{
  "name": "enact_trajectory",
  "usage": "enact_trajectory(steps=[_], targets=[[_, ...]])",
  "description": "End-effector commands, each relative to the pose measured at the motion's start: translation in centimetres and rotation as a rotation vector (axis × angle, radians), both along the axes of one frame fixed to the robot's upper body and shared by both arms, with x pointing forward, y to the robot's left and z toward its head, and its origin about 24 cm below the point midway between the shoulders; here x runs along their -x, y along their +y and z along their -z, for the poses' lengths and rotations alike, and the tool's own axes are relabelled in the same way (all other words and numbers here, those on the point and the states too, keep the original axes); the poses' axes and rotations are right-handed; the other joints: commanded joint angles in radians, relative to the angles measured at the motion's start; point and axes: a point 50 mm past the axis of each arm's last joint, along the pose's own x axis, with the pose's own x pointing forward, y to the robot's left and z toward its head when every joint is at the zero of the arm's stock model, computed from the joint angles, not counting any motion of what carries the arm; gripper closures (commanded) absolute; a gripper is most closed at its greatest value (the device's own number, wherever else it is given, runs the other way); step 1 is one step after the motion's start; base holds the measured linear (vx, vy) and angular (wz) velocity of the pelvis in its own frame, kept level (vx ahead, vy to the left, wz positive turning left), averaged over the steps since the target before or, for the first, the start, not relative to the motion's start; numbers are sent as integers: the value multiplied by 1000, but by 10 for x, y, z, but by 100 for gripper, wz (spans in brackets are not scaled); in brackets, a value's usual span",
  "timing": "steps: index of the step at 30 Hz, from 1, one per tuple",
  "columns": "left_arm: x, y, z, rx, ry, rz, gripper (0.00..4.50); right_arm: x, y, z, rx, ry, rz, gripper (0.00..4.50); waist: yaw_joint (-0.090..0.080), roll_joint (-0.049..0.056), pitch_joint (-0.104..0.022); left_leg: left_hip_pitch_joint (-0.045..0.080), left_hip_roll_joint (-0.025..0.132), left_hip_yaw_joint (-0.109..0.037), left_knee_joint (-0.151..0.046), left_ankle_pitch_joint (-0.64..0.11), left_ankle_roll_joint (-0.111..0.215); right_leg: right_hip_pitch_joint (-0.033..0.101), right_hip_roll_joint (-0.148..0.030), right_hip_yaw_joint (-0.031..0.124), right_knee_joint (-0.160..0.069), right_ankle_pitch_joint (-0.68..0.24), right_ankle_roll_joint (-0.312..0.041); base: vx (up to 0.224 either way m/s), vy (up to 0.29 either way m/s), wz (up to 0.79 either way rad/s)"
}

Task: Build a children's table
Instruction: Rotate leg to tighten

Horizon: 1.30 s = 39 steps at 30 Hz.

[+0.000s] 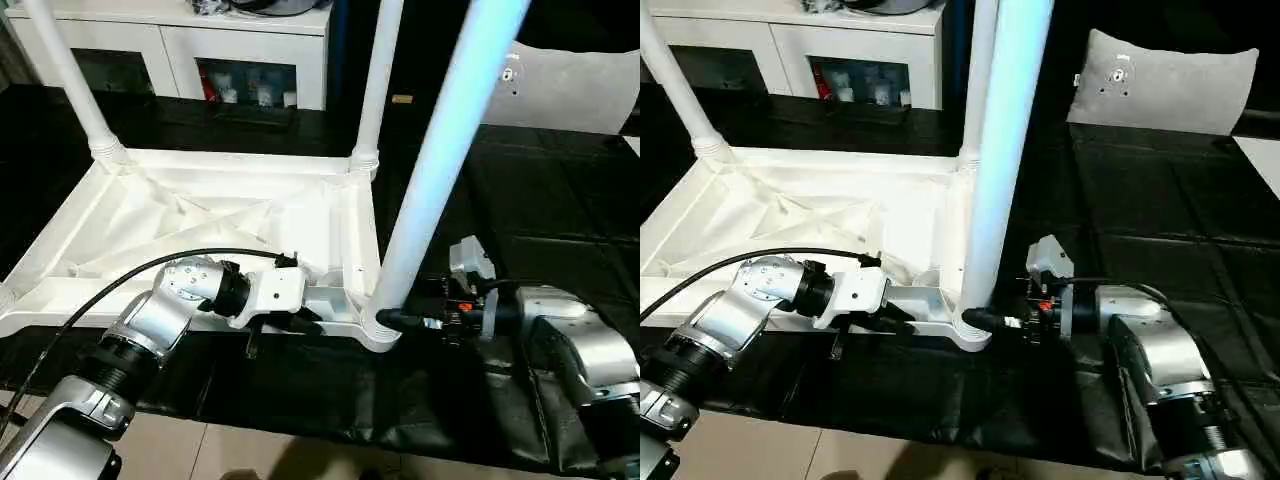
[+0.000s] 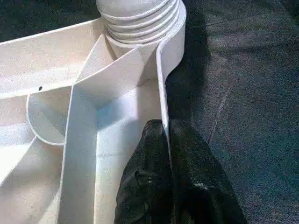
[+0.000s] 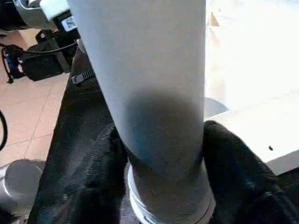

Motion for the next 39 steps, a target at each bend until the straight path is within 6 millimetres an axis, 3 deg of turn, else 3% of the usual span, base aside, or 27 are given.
enact_trajectory(steps=[1, 7, 10, 13, 15, 16, 17, 18, 21, 22, 24, 25, 26, 28, 33, 39], targets=[[5, -3, 7, -44, 23, 55, 450, -1, 3, -2, -4, -1, -16, 232, -3, -11, -61, -21, 22, 20, -66, -63, 95, 76, -63, 57, -78, -335, -129, 0, 0, 0], [4, -5, 7, -8, 47, 0, 450, 5, 10, -1, -40, 39, 3, 253, -4, -10, -60, -21, 22, 21, -67, -67, 90, 77, -61, 57, -80, -339, -124, 0, 0, 0], [1, -12, 5, 31, 53, -99, 450, 5, 19, 2, -47, 64, 91, 254, -5, -7, -59, -20, 23, 20, -69, -80, 76, 76, -62, 57, -82, -365, -115, 0, 0, 0], [0, -18, 4, 63, 60, -148, 450, 1, 23, 4, -27, 53, 161, 254, -8, -7, -54, -17, 14, 21, -70, -116, 60, 73, -60, 51, -99, -466, -76, 0, 0, 0], [-3, -32, 3, 108, 59, -247, 450, -7, 33, 9, -1, 34, 325, 254, -13, -2, -52, -17, 15, 20, -72, -128, 47, 69, -59, 48, -103, -496, -63, 0, 0, 0], [-3, -32, 3, 108, 59, -247, 450, -7, 33, 9, -1, 34, 325, 254, -24, -5, -52, -16, 9, 18, -71, -159, 32, 70, -60, 41, -112, -549, -38, 0, 0, 0], [-5, -45, 3, 139, 58, -315, 450, -14, 41, 11, 0, 33, 440, 254, -27, -5, -53, -18, 9, 16, -72, -157, 32, 72, -60, 41, -112, -550, -33, 0, 0, 0], [-5, -45, 3, 139, 58, -315, 450, -14, 41, 11, 0, 33, 440, 254, -35, -4, -52, -18, 10, 16, -73, -158, 32, 69, -58, 40, -114, -541, -34, 0, 0, 0], [-11, -66, 0, 194, 51, -423, 450, -24, 53, 11, -6, 46, 605, 255, -54, -2, -56, -22, 12, 10, -75, -166, 37, 76, -60, 37, -115, -505, -42, 0, 0, 0], [-15, -79, -2, 227, 34, -487, 450, -30, 61, 10, -22, 65, 696, 255, -58, -1, -59, -22, 13, 12, -75, -149, 42, 75, -61, 42, -110, -466, -55, 0, 0, 0], [-17, -87, -4, 244, 12, -521, 450, -35, 65, 8, -38, 52, 741, 255, -59, -2, -62, -19, 11, 14, -72, -131, 49, 73, -60, 44, -108, -433, -72, 0, 0, 0], [-18, -88, -5, 250, 1, -526, 450, -37, 67, 6, -47, 28, 736, 199, -58, -2, -63, -23, 10, 15, -71, -117, 61, 75, -61, 46, -106, -414, -79, 0, 0, 0], [-18, -89, -5, 254, -6, -526, 450, -37, 68, 5, -52, 10, 728, 199, -56, -2, -63, -22, 10, 16, -70, -111, 66, 75, -61, 47, -105, -401, -82, 0, 0, 0], [-18, -86, -6, 235, -25, -520, 450, -38, 68, 5, -77, 4, 744, 178, -53, -5, -67, -26, 11, 17, -68, -74, 88, 78, -62, 51, -95, -340, -101, 0, 0, 0], [-19, -72, -3, 185, -50, -530, 450, -36, 61, 3, -89, -15, 758, 132, -48, 1, -73, -28, 16, 15, -65, 12, 112, 83, -60, 55, -71, -172, -160, 0, 0, 0], [-19, -55, 0, 151, -57, -505, 450, -35, 38, -2, -94, -87, 734, 72, -47, 2, -66, -25, 17, 18, -68, -61, 109, 81, -62, 53, -86, -270, -142, 0, 0, 0]])
